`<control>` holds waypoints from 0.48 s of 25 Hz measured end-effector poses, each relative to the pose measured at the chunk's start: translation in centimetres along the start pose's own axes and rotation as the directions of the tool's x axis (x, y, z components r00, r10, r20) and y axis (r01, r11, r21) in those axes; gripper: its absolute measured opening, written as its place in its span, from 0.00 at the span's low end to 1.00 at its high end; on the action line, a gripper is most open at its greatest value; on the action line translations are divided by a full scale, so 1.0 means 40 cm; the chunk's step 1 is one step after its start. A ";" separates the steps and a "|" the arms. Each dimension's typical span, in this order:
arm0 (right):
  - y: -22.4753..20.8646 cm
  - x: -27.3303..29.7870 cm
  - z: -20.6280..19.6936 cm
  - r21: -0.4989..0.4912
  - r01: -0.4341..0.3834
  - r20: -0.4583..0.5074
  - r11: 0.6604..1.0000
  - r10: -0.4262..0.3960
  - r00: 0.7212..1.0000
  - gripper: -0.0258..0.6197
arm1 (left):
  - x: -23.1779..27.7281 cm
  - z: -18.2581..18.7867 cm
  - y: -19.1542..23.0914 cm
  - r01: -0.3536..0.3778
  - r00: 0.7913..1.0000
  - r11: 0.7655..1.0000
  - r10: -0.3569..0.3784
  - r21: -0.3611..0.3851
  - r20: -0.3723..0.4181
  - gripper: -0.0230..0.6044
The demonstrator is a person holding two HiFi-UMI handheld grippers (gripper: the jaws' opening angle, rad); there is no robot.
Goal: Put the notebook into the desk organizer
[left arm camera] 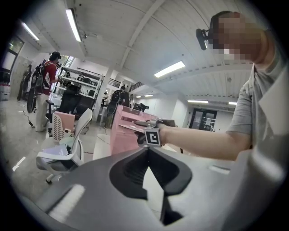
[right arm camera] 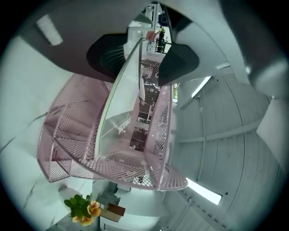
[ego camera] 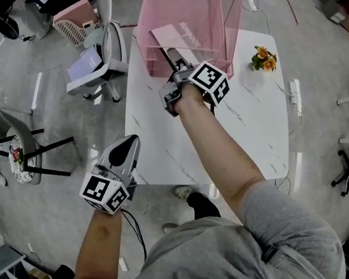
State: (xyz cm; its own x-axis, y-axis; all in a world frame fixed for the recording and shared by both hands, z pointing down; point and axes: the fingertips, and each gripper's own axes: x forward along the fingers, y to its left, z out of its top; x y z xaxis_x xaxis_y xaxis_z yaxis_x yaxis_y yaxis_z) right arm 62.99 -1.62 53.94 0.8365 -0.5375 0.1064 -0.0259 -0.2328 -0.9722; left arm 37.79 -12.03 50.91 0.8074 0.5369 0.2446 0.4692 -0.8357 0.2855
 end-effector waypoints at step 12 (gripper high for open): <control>0.006 0.000 -0.043 0.003 -0.021 -0.176 1.000 0.021 0.984 0.50 | -0.035 -0.032 -0.007 -0.027 1.000 0.999 0.026 -0.025 -0.015 0.13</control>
State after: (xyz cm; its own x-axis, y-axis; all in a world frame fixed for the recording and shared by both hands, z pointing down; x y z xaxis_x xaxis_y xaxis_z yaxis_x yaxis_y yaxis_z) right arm 62.05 -3.07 54.07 0.7265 -0.6764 0.1212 -0.0415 -0.2192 -0.9748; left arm 36.05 -12.39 51.68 0.8141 0.5164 0.2657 0.4384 -0.8465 0.3021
